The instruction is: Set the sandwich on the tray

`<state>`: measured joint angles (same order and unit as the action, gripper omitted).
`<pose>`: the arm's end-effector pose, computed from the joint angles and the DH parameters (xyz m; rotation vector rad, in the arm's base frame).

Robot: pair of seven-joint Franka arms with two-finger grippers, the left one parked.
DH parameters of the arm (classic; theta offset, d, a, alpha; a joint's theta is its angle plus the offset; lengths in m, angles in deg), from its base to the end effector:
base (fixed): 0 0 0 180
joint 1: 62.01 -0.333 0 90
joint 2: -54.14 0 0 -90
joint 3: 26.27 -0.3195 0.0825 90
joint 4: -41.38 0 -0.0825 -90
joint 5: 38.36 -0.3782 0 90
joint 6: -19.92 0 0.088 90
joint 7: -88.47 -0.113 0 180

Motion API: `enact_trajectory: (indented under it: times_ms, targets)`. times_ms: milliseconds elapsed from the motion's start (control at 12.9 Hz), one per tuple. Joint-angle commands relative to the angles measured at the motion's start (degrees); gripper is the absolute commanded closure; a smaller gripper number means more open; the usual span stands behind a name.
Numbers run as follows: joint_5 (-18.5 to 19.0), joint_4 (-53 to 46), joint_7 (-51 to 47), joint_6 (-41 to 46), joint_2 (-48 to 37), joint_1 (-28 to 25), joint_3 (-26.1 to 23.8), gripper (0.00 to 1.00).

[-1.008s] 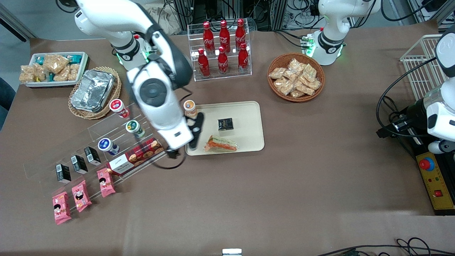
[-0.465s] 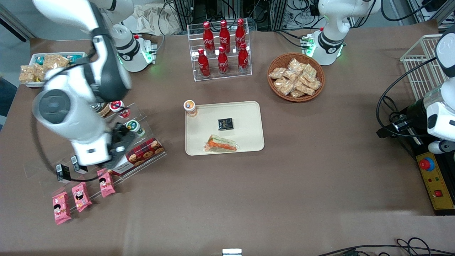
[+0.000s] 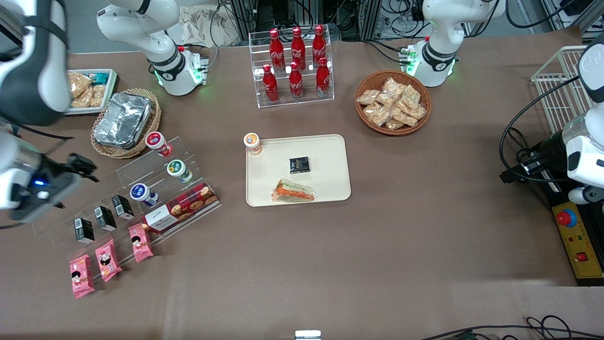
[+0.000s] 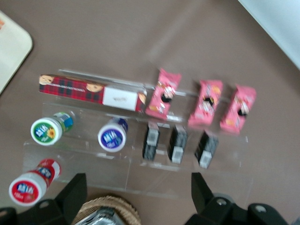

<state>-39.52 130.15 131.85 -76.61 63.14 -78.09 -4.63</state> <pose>0.5993 -0.0407 0.5575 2.9428 1.0106 -0.0392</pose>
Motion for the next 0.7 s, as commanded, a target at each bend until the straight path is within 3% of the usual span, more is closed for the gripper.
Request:
enact_trajectory:
  times_ms: [0, 233, 620]
  targets:
    - [-1.7, 5.1, -9.9, 2.6, -6.4, 4.7, -3.4, 0.01]
    - [-1.6, 4.8, -13.6, 2.5, -8.0, 10.7, -6.8, 0.01]
    - [-0.3, 4.0, -35.0, 1.7, -8.6, 14.0, -12.9, 0.01]
